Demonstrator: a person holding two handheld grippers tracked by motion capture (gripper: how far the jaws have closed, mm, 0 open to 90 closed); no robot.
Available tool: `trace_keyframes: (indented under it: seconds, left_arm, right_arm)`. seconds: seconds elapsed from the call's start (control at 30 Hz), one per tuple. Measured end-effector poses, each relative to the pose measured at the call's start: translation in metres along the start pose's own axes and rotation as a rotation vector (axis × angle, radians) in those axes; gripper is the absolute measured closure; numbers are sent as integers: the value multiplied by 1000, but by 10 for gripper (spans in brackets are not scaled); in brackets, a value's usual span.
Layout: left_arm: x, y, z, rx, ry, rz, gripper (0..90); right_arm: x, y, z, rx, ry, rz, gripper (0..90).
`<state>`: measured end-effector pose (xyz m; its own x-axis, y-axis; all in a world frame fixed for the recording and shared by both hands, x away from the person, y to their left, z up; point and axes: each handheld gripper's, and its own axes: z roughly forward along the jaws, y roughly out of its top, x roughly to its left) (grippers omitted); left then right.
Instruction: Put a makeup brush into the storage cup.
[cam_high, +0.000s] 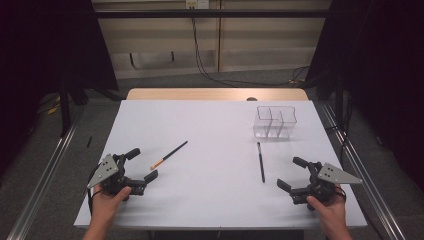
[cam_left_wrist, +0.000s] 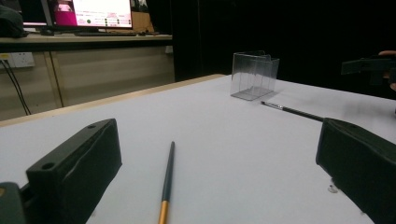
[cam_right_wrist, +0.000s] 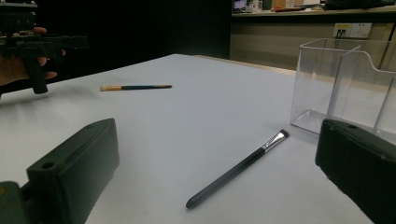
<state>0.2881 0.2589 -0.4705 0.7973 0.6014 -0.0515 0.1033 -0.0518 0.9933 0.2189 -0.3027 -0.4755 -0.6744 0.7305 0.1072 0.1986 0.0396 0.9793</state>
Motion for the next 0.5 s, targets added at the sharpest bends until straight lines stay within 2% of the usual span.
trace_keyframes:
  seconds: [0.27,0.5]
  left_arm:
    - [4,6,8,2,8,7,0]
    - [8,11,23,1,4,16,0]
  right_arm:
    - [0,0,0,-2,-7,4,0]
    - [-1,1,-2,-8,-11,2,0]
